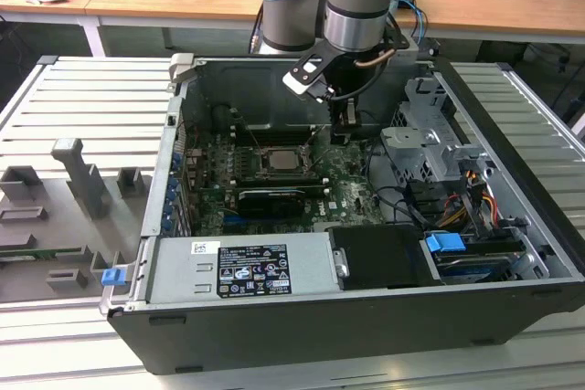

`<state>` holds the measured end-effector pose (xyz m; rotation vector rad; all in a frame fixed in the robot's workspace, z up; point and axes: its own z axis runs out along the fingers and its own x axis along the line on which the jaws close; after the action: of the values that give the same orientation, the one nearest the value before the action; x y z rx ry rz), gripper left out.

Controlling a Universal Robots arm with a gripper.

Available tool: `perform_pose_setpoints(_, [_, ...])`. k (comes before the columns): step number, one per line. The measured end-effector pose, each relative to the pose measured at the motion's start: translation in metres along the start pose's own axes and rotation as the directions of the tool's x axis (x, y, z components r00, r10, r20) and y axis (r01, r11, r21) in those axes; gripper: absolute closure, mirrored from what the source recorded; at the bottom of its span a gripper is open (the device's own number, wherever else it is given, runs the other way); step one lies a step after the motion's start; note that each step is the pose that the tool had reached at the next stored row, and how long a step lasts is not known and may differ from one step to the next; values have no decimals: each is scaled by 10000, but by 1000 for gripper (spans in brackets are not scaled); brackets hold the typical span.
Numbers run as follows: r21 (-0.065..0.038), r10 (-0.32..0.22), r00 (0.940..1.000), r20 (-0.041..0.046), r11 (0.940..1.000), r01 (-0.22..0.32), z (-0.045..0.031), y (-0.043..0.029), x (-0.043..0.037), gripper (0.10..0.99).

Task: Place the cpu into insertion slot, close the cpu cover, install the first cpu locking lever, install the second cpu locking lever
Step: 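Close the cpu cover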

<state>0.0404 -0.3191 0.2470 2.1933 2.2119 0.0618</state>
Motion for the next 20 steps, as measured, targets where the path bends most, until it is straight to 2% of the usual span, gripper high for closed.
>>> perform_pose_setpoints(20, [0, 1, 10000, 0, 10000, -1, -5, -112, 1, 980])
